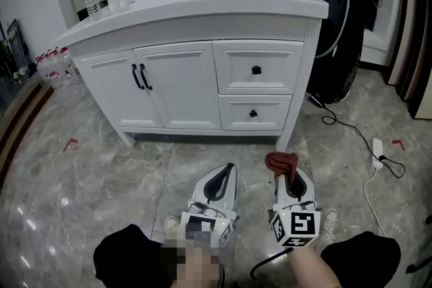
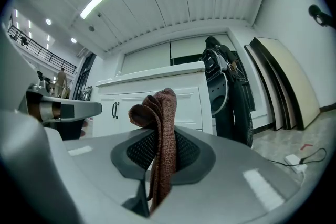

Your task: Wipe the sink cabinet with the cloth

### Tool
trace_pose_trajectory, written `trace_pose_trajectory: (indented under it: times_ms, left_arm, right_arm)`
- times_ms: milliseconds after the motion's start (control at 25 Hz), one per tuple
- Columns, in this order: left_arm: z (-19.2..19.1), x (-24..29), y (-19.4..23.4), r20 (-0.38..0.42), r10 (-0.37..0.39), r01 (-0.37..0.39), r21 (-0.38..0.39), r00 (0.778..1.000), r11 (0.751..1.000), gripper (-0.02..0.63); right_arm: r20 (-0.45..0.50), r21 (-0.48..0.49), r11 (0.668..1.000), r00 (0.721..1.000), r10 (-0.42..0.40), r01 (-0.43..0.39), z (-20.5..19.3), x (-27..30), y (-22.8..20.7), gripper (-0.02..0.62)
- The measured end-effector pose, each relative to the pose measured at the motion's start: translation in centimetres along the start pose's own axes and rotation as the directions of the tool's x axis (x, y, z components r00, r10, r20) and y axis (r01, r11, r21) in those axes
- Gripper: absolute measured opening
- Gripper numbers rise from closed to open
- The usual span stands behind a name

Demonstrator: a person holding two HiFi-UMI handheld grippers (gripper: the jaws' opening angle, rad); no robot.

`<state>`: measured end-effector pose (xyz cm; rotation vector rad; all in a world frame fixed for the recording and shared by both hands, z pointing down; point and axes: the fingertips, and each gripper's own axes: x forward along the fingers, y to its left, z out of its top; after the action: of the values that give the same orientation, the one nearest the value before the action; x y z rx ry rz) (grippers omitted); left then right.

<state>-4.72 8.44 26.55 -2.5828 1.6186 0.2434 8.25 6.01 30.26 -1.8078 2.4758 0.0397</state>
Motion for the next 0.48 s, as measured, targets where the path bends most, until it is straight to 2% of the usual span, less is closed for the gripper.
trace_pose_trajectory:
  times_ms: [280, 480]
  left_arm:
    - [1.0, -1.1, -0.8, 0.013, -0.008, 0.008, -0.026, 1.0, 1.0, 0.0]
    - [1.3, -0.9, -1.7, 0.014, -0.026, 0.026, -0.014, 1.0, 1.0, 0.0]
  right_arm:
    - [0.013, -0.012, 1.0, 1.0, 0.001, -0.001, 1.3, -2.1, 0.4, 0.083]
    - [0.01, -0.017, 1.0, 1.0, 0.0, 0.001, 1.6, -2.5, 0.2, 0.081]
